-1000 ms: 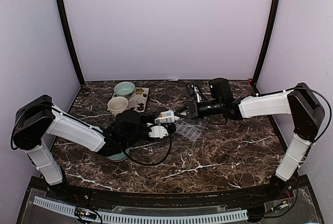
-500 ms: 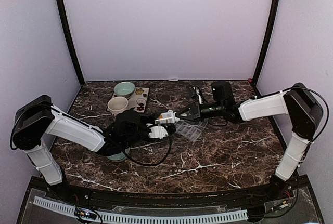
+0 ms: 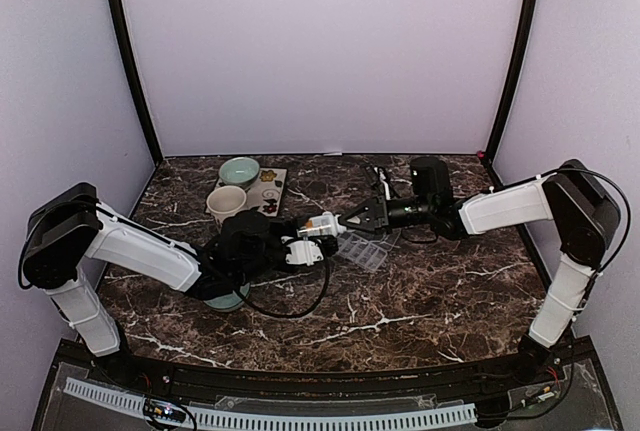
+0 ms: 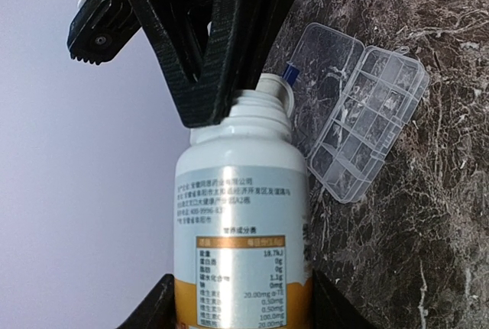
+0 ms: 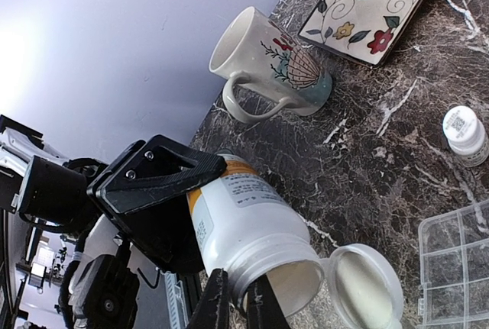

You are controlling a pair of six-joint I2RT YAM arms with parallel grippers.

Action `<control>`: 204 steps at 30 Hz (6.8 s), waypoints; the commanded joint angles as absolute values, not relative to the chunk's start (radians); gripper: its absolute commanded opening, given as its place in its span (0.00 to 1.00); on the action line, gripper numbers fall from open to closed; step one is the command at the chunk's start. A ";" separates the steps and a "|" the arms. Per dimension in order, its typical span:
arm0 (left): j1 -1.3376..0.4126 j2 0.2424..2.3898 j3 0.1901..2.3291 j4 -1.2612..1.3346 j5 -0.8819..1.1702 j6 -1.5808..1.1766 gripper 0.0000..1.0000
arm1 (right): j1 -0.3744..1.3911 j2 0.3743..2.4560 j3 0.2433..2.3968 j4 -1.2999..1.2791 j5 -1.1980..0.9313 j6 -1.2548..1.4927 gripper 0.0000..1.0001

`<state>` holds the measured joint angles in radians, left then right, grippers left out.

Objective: Sort the pills into containers
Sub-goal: Pour the pill into the compartment of the pill container.

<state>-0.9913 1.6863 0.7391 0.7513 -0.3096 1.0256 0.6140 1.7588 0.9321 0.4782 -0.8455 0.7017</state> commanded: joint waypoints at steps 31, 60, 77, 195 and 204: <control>-0.954 1.633 0.881 0.476 -0.246 0.864 0.62 | 0.611 1.740 0.884 0.634 -0.901 0.667 0.00; -0.902 1.696 0.964 0.373 -0.242 0.752 0.74 | 0.610 1.735 0.839 0.760 -0.962 0.733 0.00; -0.884 1.684 0.977 0.320 -0.175 0.732 0.76 | 0.611 1.746 0.834 0.799 -0.999 0.753 0.00; -0.976 1.880 0.951 0.649 -0.513 1.000 0.00 | 0.534 1.616 0.815 0.377 -0.680 0.528 0.38; -0.982 1.916 0.956 0.661 -0.529 1.016 0.00 | 0.531 1.650 0.830 0.375 -0.668 0.535 0.38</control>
